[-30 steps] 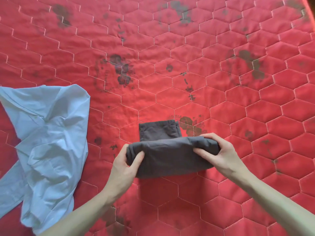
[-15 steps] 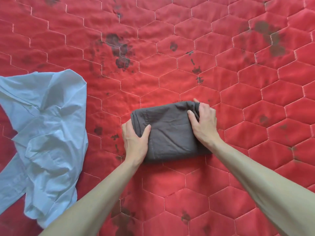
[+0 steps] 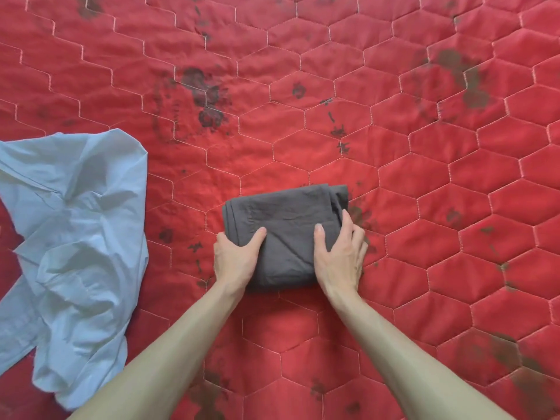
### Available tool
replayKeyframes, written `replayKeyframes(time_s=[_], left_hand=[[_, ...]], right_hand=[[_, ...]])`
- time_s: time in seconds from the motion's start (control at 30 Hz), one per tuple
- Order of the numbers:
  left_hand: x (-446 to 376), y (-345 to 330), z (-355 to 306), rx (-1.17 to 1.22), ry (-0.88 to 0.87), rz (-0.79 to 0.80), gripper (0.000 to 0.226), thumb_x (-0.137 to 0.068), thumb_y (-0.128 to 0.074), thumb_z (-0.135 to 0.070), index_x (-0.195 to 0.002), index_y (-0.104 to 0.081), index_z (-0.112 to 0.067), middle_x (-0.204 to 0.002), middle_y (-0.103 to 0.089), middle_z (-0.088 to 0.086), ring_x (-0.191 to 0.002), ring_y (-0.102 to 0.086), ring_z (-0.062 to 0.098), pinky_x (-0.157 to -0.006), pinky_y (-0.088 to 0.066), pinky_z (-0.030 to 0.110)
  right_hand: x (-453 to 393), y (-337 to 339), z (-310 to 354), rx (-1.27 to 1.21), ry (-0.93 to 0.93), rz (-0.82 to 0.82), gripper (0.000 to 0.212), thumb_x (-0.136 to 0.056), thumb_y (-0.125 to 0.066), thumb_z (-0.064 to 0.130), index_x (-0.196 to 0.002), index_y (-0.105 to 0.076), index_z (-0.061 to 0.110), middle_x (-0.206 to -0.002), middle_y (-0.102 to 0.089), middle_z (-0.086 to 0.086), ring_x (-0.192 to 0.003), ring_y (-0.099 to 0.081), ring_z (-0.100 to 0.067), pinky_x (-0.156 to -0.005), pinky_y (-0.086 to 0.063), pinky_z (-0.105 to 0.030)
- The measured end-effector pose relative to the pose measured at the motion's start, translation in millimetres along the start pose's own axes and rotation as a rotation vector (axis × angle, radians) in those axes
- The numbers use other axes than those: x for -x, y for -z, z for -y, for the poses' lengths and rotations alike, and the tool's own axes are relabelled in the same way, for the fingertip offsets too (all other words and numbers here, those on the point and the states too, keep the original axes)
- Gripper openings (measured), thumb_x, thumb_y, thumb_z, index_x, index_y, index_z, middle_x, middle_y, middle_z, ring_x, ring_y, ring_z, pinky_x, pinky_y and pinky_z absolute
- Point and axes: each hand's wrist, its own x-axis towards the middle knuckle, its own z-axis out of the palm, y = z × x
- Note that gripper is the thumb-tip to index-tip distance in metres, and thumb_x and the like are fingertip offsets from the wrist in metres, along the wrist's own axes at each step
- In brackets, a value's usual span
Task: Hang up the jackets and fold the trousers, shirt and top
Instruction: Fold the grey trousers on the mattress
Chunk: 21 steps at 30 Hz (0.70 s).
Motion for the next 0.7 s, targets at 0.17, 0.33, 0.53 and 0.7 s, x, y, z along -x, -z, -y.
replayKeyframes(time_s=[0.17,0.33,0.53,0.7], left_hand=[[-10.0,10.8,5.8,0.261,-0.003,0.118,0.031,-0.076,-0.091,-0.044,-0.090,-0.074,-0.021,-0.086,-0.079,-0.014,-0.082,-0.075,0.000,-0.072,-0.057,0.023],[-7.5,18.6,9.3,0.455,0.107,0.339,0.034,-0.081,-0.089,-0.031,-0.106,-0.077,-0.012,-0.097,-0.082,0.000,-0.088,-0.079,0.015,-0.067,-0.060,0.025],[8.3,42.4,-5.7,0.596,0.121,0.553,0.033,-0.074,-0.086,-0.028,-0.104,-0.083,-0.015,-0.111,-0.079,0.012,-0.097,-0.078,0.027,-0.069,-0.063,0.034],[47.8,93.3,-46.7,0.620,0.055,0.639,0.035,-0.075,-0.086,-0.023,-0.109,-0.081,-0.018,-0.116,-0.078,0.013,-0.102,-0.077,0.028,-0.071,-0.063,0.034]], right_hand=[[-18.1,10.6,-3.7,-0.175,-0.036,0.143,0.061,-0.097,-0.061,0.058,-0.148,-0.049,0.028,-0.137,-0.058,0.000,-0.129,-0.054,-0.022,-0.104,-0.038,-0.033],[-28.8,21.8,-4.9,-0.327,-0.088,0.317,0.043,-0.090,-0.072,0.058,-0.120,-0.067,0.028,-0.109,-0.073,0.016,-0.107,-0.068,-0.009,-0.092,-0.049,-0.029],[-25.8,43.2,7.9,-0.562,-0.082,0.552,0.036,-0.087,-0.083,0.041,-0.118,-0.073,0.027,-0.107,-0.078,0.018,-0.101,-0.074,-0.002,-0.075,-0.054,-0.011],[-10.7,100.5,47.3,-0.596,-0.016,0.676,0.057,-0.078,-0.085,0.049,-0.127,-0.065,0.030,-0.121,-0.076,0.009,-0.113,-0.072,-0.011,-0.092,-0.055,-0.028]])
